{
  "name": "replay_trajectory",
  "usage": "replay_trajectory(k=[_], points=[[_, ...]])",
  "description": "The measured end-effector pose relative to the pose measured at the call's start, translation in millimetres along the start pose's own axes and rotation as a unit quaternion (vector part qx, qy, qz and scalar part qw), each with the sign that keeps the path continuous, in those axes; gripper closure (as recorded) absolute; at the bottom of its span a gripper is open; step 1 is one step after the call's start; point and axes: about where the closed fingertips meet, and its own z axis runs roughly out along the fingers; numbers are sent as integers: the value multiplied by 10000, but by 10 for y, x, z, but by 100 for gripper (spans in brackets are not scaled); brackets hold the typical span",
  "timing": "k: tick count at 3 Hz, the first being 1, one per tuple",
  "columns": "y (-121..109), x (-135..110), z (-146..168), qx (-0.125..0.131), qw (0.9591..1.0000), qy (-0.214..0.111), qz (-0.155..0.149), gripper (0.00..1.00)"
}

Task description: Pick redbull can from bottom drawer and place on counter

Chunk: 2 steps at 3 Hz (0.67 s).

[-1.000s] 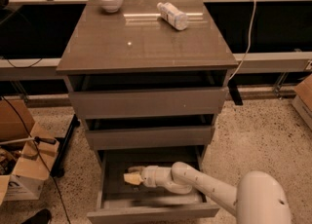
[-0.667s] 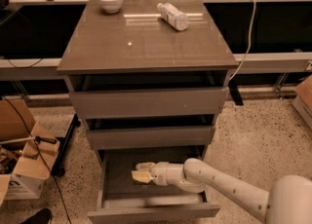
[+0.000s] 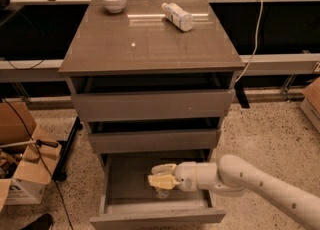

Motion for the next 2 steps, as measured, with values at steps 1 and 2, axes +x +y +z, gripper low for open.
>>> replay_trajectory(k=[1, 2], points=[[431, -711, -563, 70, 9997, 17, -219, 100], [666, -1541, -1006, 303, 9975, 222, -603, 100]])
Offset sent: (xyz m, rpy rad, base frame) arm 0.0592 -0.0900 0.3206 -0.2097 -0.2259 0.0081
